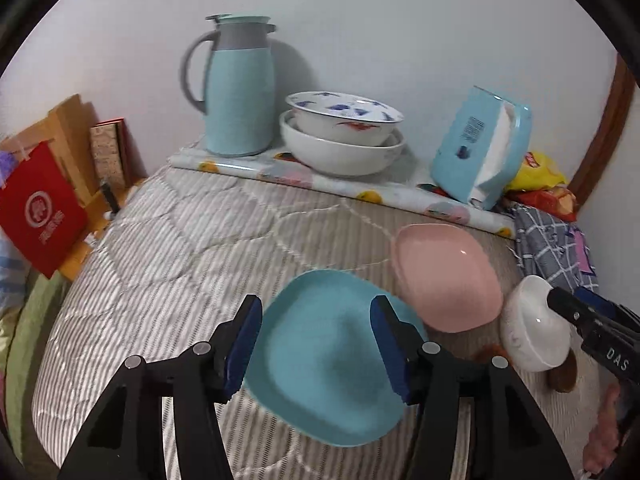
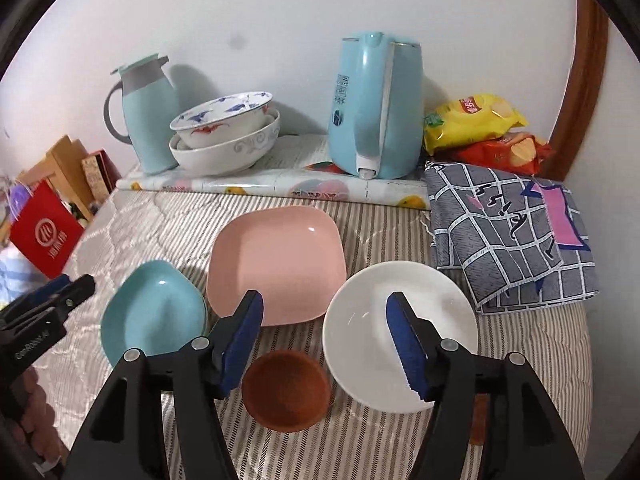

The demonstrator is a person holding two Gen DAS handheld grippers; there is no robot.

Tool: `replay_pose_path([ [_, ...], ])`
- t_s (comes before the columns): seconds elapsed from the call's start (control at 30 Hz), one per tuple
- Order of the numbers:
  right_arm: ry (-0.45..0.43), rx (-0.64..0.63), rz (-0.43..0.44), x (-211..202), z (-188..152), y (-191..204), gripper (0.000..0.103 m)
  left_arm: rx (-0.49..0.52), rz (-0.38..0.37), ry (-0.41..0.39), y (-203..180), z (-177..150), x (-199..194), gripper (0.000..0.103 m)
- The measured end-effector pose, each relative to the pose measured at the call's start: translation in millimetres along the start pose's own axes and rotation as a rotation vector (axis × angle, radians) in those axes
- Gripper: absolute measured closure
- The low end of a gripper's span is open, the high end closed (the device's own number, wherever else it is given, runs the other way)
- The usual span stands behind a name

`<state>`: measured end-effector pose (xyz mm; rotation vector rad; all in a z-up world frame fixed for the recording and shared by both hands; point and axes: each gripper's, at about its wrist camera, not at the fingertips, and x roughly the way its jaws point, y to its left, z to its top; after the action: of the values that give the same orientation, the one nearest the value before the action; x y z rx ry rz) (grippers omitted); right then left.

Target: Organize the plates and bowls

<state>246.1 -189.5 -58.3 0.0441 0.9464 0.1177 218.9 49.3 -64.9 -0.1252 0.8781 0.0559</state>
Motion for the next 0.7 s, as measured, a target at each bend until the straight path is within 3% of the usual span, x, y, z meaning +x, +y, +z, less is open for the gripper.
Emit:
replay_pose_path([
  [0.57, 0.0, -0.014, -0.03, 26.3, 30.4, -24.3, 0.04, 0.039, -0.002, 0.018, -35.3, 31.9, 34.2, 0.049],
  [0.7, 0.025, -0.022, -0.031, 42.2, 36.0, -24.5, 0.052, 0.027, -0.007, 0.034, -36.6, 35.3, 47.6, 0.049],
])
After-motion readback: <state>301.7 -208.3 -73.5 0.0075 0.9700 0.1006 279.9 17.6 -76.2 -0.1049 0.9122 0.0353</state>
